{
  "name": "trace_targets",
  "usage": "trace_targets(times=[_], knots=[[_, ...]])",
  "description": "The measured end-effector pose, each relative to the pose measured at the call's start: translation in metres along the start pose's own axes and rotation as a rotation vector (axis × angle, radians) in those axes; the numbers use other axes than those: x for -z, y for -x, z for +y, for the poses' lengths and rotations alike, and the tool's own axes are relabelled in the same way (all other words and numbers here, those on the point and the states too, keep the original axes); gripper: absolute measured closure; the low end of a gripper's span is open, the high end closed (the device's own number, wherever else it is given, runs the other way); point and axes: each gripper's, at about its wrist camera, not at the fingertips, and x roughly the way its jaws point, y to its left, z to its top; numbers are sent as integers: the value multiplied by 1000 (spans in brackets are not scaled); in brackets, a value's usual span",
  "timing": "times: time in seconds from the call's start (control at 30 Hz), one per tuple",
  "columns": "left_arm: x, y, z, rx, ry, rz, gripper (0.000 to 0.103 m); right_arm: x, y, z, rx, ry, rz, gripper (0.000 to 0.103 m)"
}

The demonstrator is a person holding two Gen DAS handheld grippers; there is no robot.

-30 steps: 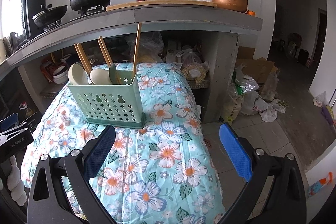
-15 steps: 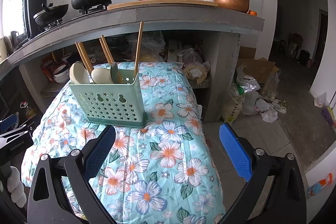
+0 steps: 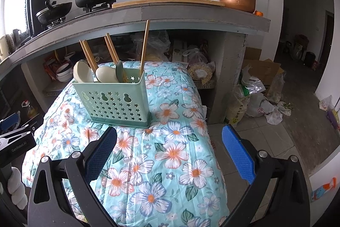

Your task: Organize utensils

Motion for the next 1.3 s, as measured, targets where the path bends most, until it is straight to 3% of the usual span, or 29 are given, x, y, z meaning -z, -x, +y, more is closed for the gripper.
trace_targets(times=[1.3], knots=[[-2,-1,0,12,-9,-2,10,0,1,1,0,0,-1,7]])
